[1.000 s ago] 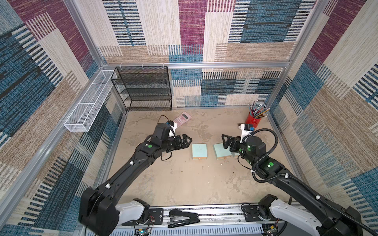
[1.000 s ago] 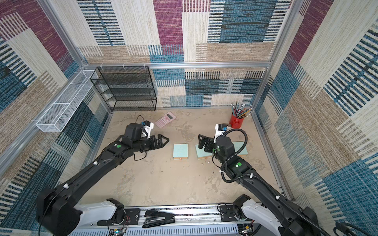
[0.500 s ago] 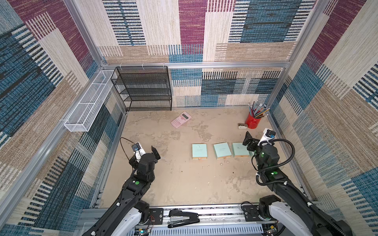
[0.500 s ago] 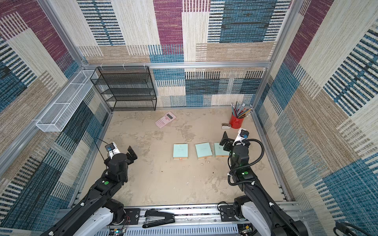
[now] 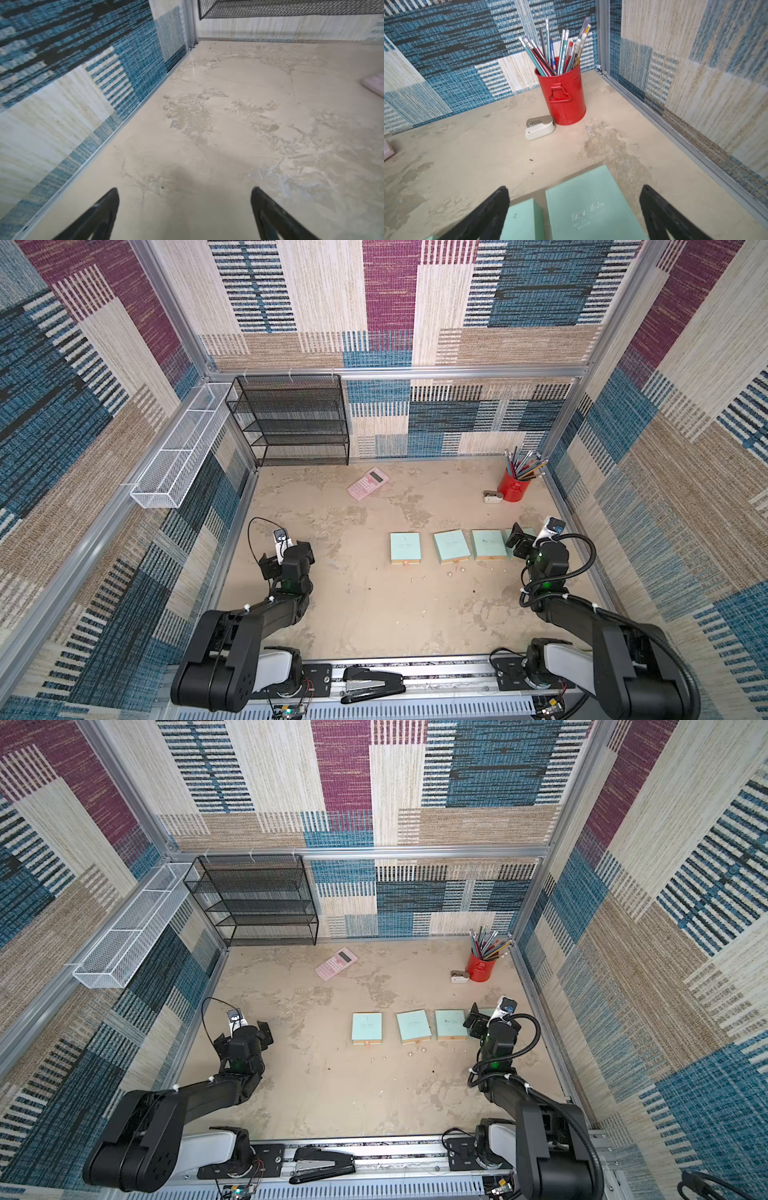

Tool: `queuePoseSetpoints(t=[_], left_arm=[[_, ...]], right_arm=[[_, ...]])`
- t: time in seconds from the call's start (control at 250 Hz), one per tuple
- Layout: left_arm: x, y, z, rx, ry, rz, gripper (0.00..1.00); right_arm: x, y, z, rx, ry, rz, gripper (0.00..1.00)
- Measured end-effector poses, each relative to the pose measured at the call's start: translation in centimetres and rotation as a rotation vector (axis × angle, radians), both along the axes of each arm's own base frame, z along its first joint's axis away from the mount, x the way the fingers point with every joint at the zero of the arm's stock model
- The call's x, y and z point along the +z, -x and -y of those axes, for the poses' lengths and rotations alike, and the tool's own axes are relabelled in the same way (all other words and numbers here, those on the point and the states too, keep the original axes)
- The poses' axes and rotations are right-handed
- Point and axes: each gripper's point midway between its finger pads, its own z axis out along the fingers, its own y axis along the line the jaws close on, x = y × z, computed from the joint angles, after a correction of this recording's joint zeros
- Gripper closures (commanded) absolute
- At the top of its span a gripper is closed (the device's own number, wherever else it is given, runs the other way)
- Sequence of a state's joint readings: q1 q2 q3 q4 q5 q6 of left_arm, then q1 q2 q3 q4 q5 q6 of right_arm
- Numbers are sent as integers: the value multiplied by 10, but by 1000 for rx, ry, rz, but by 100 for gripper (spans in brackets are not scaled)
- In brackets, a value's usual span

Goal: Take out the earrings from the drawer-style jewelry box
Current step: Reset both arms

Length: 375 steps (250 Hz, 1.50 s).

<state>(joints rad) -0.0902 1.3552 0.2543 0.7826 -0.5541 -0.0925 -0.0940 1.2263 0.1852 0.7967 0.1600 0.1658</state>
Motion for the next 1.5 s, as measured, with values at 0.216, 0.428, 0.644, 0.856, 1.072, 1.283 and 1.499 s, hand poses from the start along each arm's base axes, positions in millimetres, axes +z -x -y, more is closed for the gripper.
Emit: queuePoseSetpoints(t=[0.216,0.428,0.644,0.856,1.072,1.283,1.499], left_arm=[[-12,-28,16,-164,51,25,1],[3,-45,18,-202,71,59,1],[1,-46,20,-214,77,49,1],[7,-58,23,-231,83,43,1],[3,-60,27,-255,92,17,2],[0,-62,32,-295,111,1,1],[-3,-61,35,-315,120,-12,1]], right_arm=[[16,-11,-9,88,31,103,1],[29,-21,-16,153,47,160,1],[29,-29,-33,262,53,180,1],[26,-26,-48,351,73,190,1],[17,-14,-62,421,95,203,1],[25,-18,-63,417,109,242,1],[28,-23,-66,421,121,244,1]])
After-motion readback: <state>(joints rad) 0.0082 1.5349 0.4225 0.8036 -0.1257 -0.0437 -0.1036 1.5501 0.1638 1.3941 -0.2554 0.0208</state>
